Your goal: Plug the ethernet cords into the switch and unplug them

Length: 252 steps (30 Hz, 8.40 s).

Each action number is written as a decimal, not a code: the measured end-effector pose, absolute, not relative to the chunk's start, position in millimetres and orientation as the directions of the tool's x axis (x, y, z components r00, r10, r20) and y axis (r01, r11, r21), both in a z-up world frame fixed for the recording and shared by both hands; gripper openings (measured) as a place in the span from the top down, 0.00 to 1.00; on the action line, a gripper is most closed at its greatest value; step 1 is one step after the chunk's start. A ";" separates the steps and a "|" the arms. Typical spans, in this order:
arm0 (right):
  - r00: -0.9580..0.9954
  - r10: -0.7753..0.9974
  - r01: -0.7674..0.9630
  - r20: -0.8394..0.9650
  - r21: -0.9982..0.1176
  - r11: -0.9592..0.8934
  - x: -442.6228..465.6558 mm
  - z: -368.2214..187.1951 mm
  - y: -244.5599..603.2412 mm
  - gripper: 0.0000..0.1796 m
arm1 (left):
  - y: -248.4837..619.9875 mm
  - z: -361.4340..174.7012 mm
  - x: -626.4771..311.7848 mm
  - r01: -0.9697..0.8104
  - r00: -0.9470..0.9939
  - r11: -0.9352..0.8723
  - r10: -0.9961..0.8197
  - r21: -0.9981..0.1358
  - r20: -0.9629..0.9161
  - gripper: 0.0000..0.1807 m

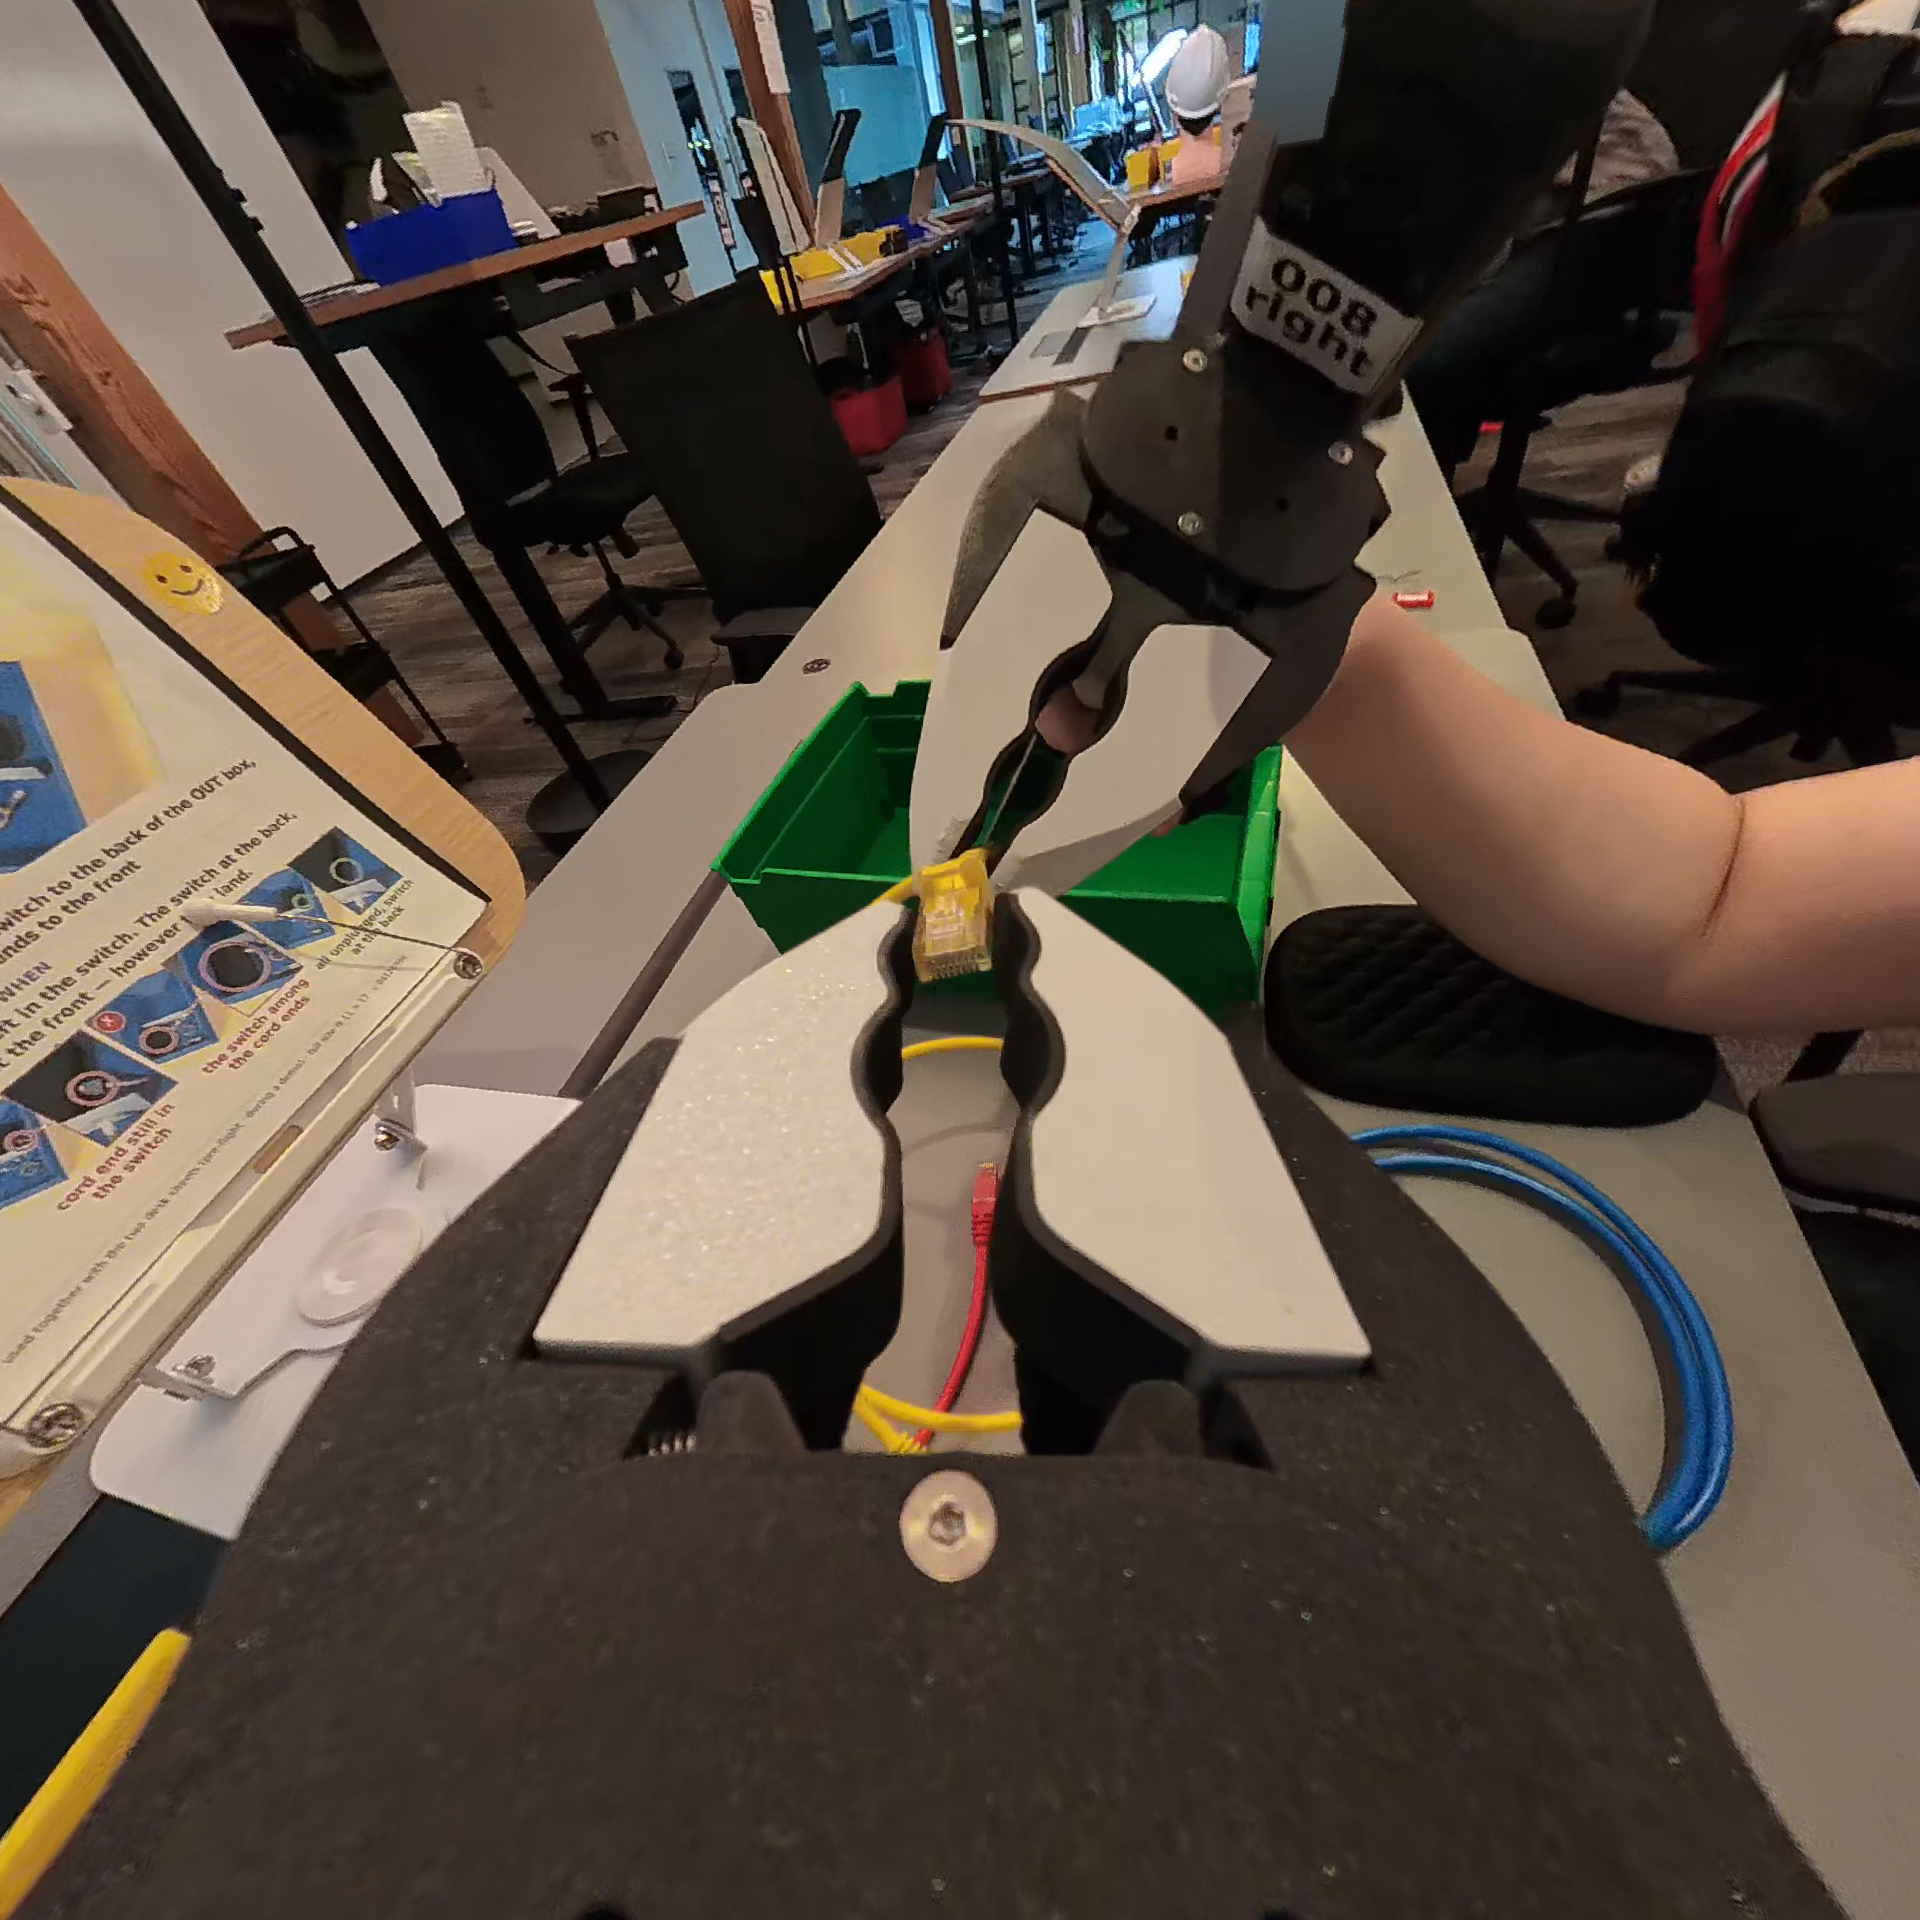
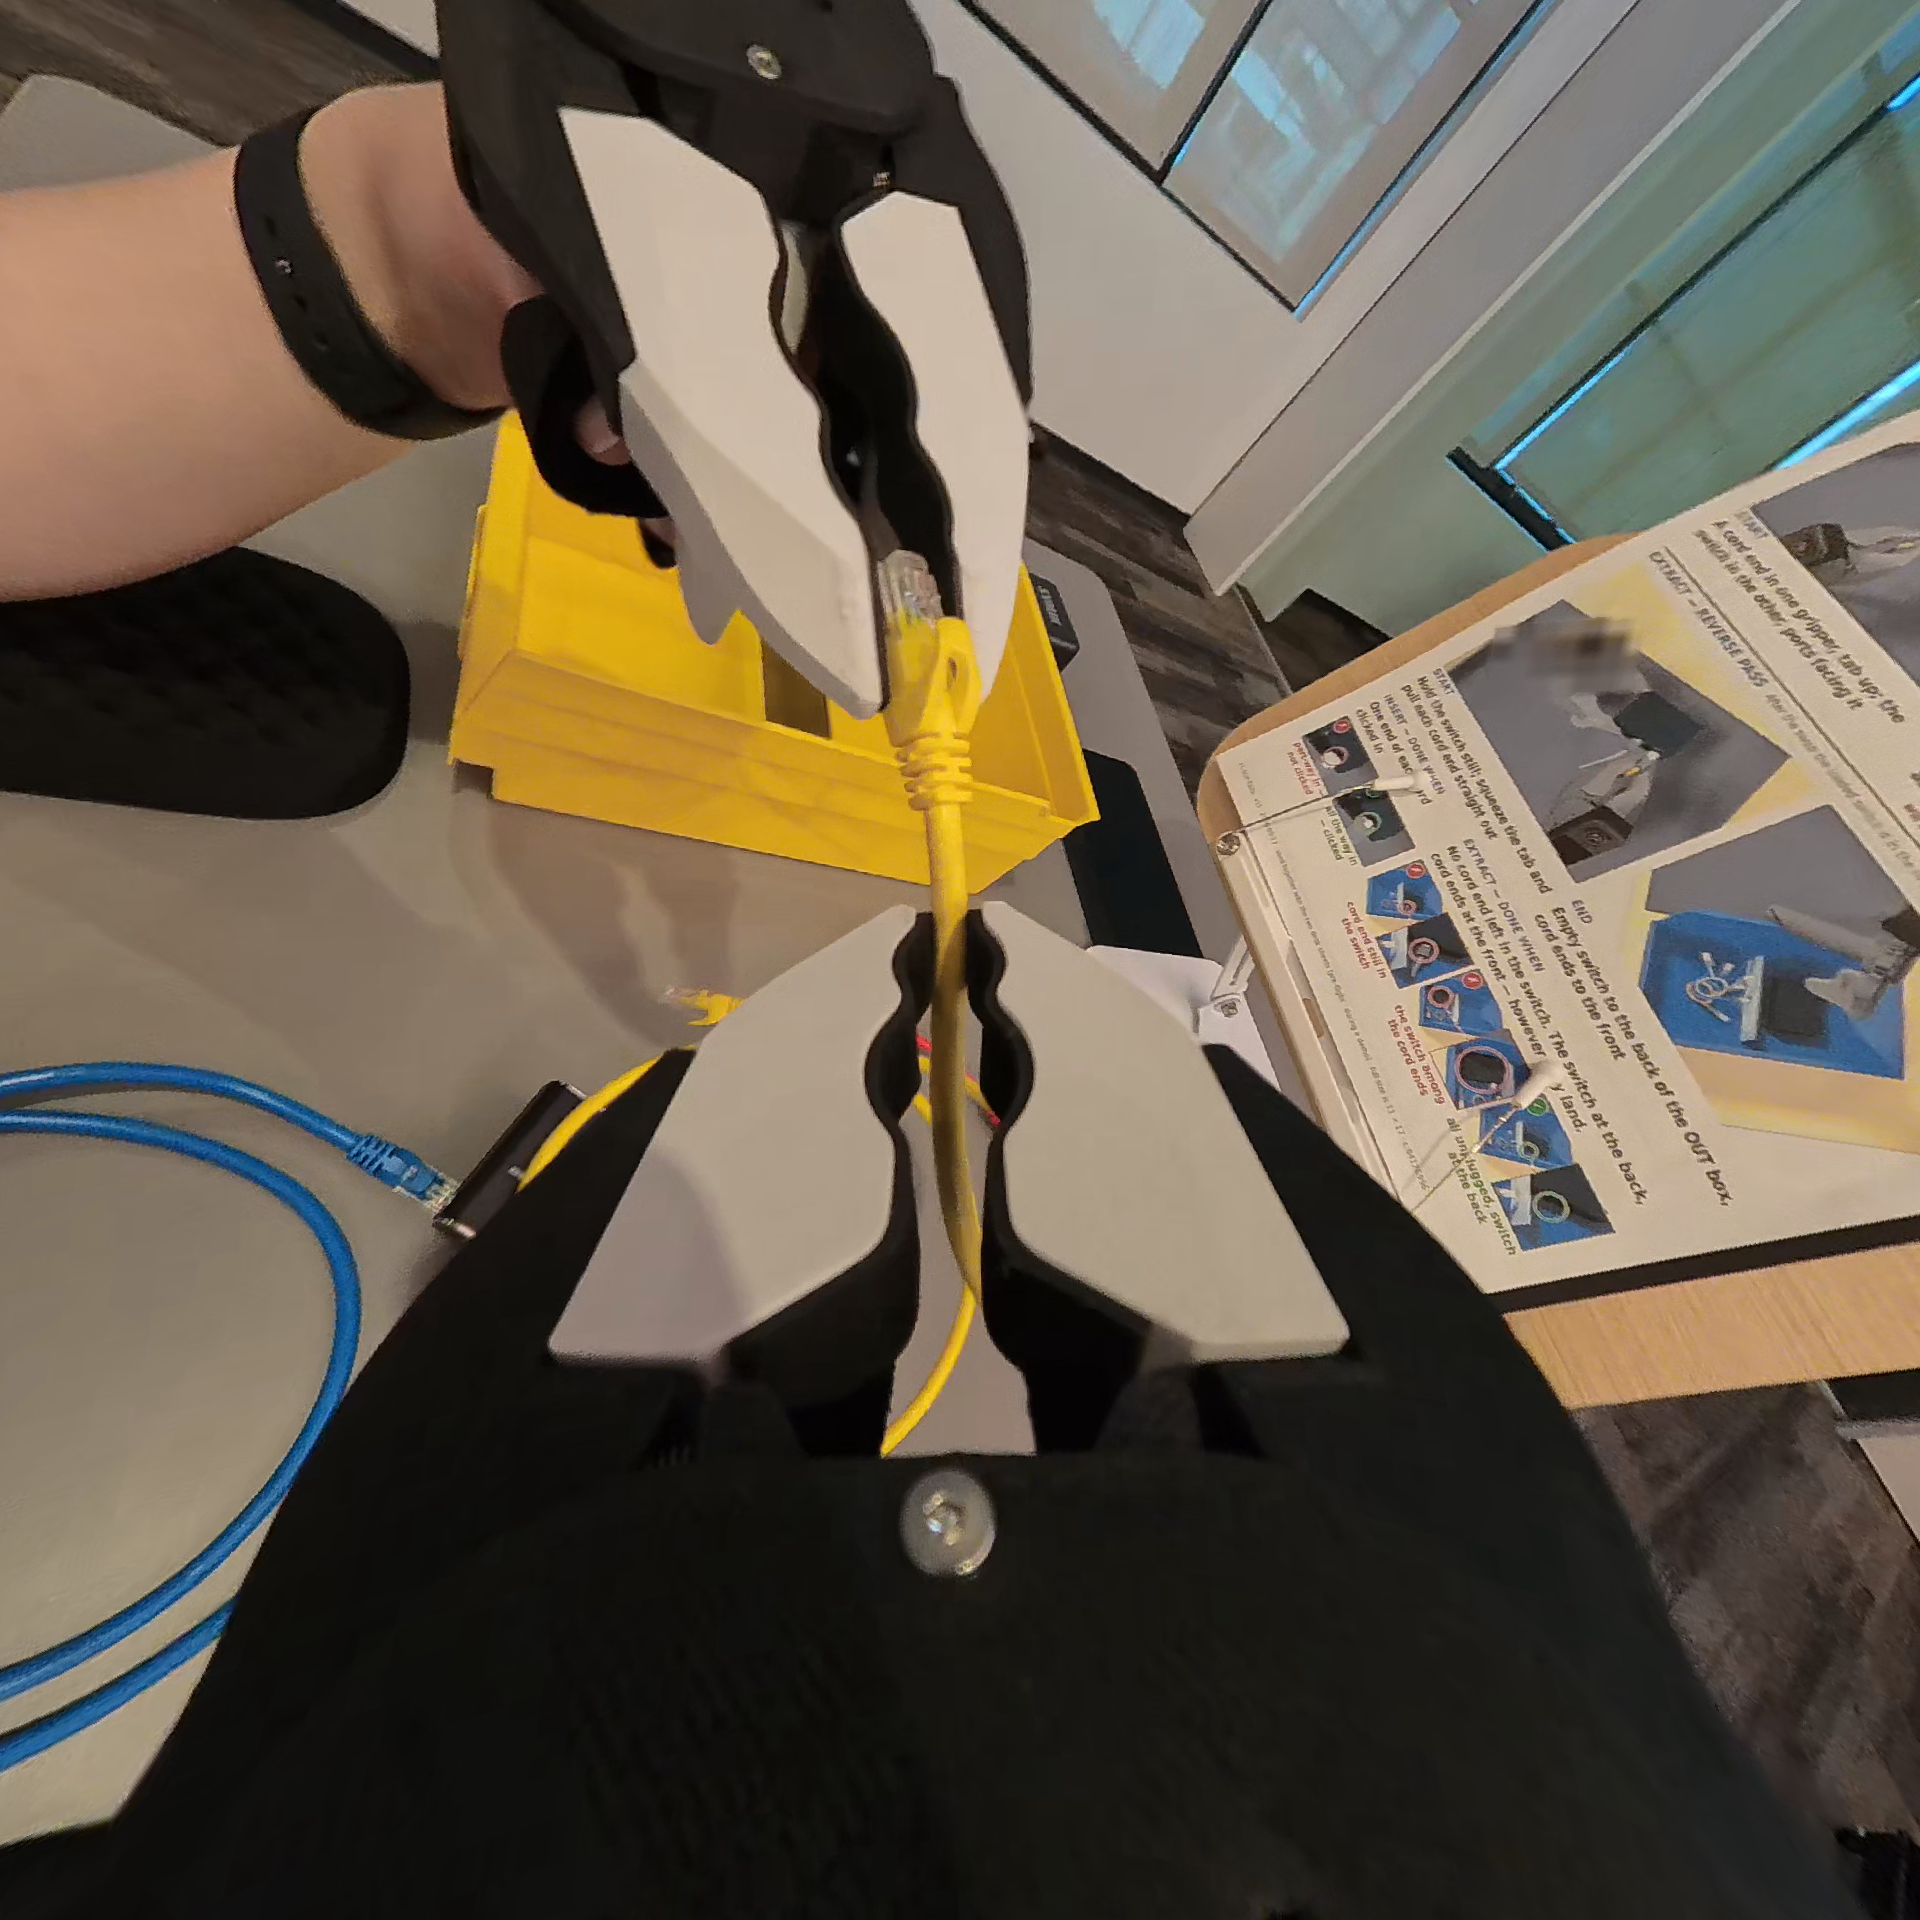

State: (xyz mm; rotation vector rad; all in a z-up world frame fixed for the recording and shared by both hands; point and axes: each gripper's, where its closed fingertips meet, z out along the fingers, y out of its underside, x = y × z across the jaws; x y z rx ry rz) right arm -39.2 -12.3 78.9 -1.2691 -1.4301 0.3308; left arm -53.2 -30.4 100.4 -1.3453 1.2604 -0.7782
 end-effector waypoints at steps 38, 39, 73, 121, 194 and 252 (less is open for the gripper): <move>-0.058 0.994 -0.515 -0.097 -0.849 -0.113 -79.9 144.8 -43.9 0.94 | -49.0 142.0 -81.9 -0.016 0.125 0.072 -0.989 -0.997 -0.073 0.93; -0.067 0.992 -0.502 -0.104 -0.856 -0.123 -80.7 143.9 -44.1 0.94 | -49.3 141.3 -82.8 -0.020 0.120 0.067 -0.990 -0.998 -0.069 0.93; -0.013 0.961 -0.180 -0.276 -0.945 -0.273 -90.9 113.5 -30.0 0.93 | -18.8 102.5 -87.4 -0.583 0.222 0.650 -0.450 -0.488 -0.865 0.92; -0.063 0.990 -0.124 -0.130 -0.983 -0.137 -45.3 149.6 -60.6 0.94 | -44.4 96.2 -98.0 -0.471 0.206 0.417 -0.805 -0.778 -0.556 0.72; -0.184 0.961 -0.274 0.206 -0.950 0.151 57.8 222.2 -175.2 0.93 | -43.5 -146.2 -93.6 -0.515 -0.856 0.801 -0.498 0.303 -0.140 0.55; -0.127 0.982 -0.264 0.137 -0.959 0.100 61.2 216.6 -150.2 0.93 | -146.2 -154.7 -52.3 -0.567 -0.809 0.822 -0.566 -0.046 -0.157 0.62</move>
